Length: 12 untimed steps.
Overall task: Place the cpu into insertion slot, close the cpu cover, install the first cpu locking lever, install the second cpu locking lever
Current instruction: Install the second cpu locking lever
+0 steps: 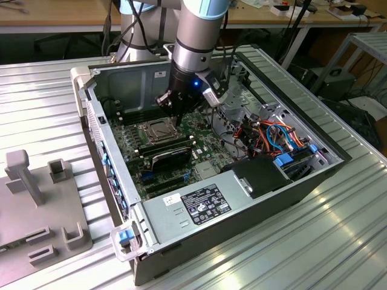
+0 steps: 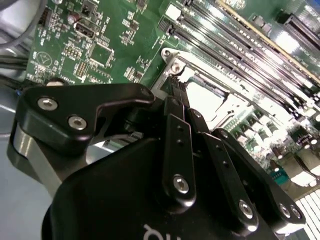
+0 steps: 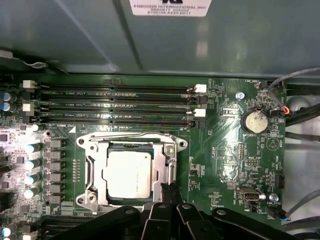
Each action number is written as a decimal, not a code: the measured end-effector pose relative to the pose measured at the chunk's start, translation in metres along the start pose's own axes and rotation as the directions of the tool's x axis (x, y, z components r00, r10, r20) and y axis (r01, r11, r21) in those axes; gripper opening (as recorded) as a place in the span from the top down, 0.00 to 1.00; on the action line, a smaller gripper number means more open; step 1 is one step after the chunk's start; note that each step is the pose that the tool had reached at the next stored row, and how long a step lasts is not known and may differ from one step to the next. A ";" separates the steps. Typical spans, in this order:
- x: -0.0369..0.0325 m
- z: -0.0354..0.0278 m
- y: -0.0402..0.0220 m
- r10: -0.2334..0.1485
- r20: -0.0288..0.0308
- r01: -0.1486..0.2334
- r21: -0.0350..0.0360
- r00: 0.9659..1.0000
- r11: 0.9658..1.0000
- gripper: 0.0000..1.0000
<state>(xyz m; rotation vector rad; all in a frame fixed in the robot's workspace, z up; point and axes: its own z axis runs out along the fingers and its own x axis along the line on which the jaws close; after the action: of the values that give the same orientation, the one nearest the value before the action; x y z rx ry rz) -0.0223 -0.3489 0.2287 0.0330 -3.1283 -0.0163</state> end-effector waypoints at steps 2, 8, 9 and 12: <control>0.0000 -0.0015 -0.0009 0.000 0.000 0.000 0.000 1.000 1.000 0.89; 0.0004 -0.0017 -0.0221 0.000 0.000 0.000 0.000 1.000 1.000 0.89; 0.0005 -0.0016 -0.0247 0.000 0.000 0.000 0.000 1.000 1.000 0.89; 0.0036 0.0008 -0.0252 0.000 0.000 0.000 0.000 1.000 1.000 0.89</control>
<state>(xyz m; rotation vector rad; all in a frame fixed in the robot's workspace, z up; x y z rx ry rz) -0.0253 -0.3742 0.2278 0.0331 -3.1283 -0.0164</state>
